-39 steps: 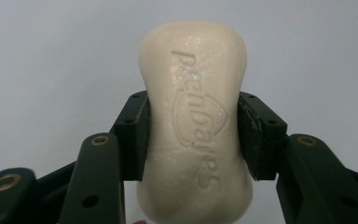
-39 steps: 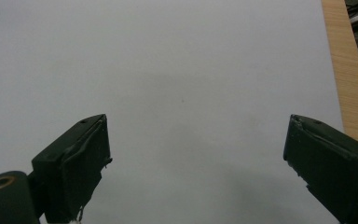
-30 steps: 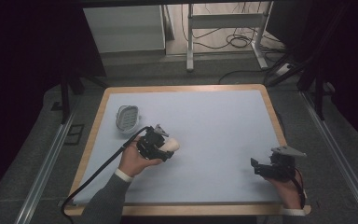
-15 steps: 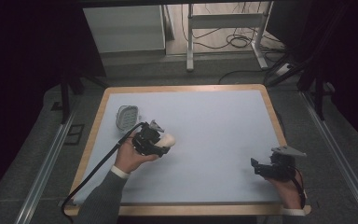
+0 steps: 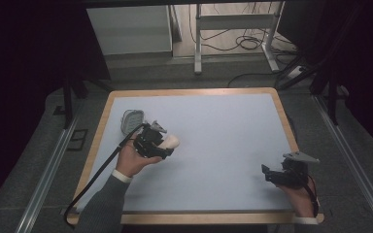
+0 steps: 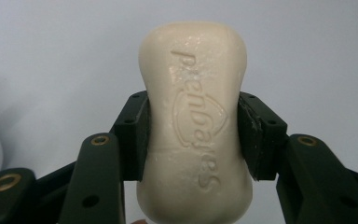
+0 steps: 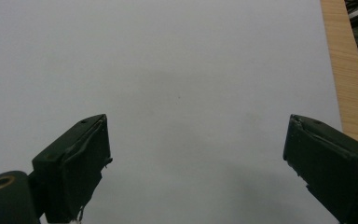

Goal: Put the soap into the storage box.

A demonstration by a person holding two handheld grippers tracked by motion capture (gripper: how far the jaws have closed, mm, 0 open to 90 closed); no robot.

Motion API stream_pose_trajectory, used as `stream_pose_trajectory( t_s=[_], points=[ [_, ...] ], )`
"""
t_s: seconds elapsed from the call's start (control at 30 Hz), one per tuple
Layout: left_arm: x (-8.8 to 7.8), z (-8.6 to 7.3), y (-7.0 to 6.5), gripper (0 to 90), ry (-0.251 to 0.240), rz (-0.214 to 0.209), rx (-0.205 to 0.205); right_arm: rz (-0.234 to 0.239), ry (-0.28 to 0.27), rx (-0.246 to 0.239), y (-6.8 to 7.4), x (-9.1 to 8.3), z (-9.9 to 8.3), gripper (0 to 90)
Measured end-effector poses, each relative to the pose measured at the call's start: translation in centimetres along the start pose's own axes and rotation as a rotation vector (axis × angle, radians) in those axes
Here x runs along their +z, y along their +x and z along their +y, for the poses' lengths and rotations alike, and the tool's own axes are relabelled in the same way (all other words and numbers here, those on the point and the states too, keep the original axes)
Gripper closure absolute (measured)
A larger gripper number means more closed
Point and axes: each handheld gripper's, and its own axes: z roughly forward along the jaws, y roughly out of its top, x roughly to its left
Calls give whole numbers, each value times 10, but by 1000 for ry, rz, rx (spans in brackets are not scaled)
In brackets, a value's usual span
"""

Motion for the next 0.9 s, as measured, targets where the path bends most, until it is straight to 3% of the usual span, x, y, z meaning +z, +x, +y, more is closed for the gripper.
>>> stream_pose_trajectory(
  t_s=[0.5,0.9],
  points=[
    [-9,10,9,496,-5,32,10,-4,4,6,-2,0,-1,71],
    [-15,15,29,495,-4,58,-19,-8,9,7,-3,1,-1,71]
  ],
)
